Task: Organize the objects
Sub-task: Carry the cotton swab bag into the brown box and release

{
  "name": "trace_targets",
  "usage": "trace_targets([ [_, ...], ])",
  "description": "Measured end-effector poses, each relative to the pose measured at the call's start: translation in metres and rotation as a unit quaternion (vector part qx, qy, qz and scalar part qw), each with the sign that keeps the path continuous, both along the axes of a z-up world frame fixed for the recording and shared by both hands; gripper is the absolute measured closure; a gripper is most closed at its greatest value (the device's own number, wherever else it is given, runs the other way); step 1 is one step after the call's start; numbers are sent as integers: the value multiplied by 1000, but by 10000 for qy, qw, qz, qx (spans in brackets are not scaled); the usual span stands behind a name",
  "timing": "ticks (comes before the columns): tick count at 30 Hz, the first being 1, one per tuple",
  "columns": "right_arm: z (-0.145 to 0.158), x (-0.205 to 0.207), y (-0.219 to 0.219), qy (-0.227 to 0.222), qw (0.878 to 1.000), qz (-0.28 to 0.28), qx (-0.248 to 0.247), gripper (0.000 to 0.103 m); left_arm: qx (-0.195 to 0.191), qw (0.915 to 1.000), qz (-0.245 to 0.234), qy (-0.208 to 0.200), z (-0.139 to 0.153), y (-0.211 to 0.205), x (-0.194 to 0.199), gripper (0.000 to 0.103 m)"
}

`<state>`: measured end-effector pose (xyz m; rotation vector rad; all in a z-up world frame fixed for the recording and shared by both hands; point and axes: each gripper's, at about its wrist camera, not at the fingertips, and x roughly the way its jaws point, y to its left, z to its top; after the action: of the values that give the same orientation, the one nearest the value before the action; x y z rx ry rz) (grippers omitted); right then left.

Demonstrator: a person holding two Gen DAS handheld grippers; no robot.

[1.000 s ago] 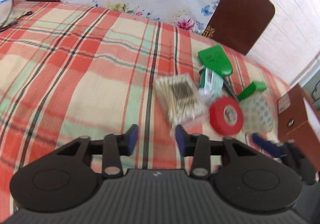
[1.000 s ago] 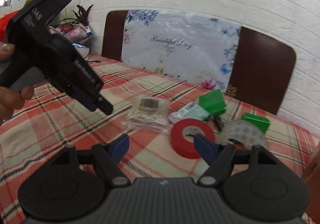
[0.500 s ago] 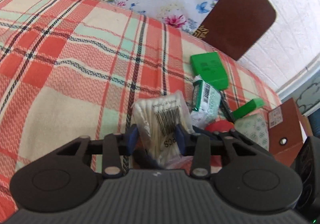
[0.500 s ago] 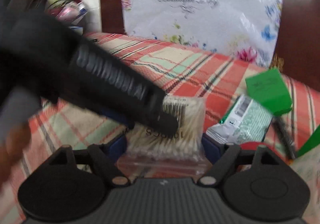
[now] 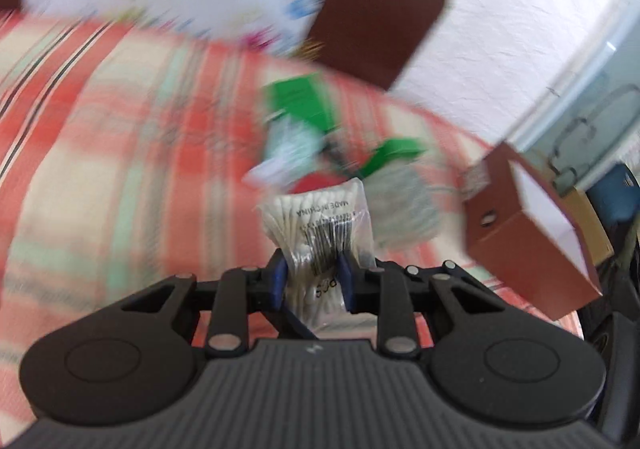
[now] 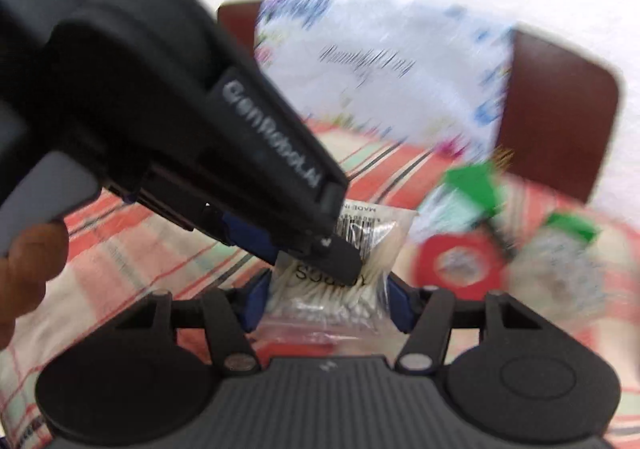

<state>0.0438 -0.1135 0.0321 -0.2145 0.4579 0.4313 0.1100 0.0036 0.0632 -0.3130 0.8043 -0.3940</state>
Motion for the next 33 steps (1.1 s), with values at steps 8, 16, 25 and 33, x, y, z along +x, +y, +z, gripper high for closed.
trace_targets([
  [8, 55, 0, -137, -937, 9835, -1519, 299, 45, 101, 9868, -1408, -791, 56, -154, 28, 74],
  [16, 60, -3, -274, -828, 9565, -2775, 339, 45, 138, 9647, -2497, -827, 47, -298, 45, 74],
  [25, 43, -8, -343, -467, 9377, -3427, 320, 44, 416, 9540, -2892, -675, 24, -372, 44, 72],
  [33, 32, 0, -344, -248, 9286, -3657, 582, 32, 713, 9521, -2854, -838, 23, -374, 31, 67],
])
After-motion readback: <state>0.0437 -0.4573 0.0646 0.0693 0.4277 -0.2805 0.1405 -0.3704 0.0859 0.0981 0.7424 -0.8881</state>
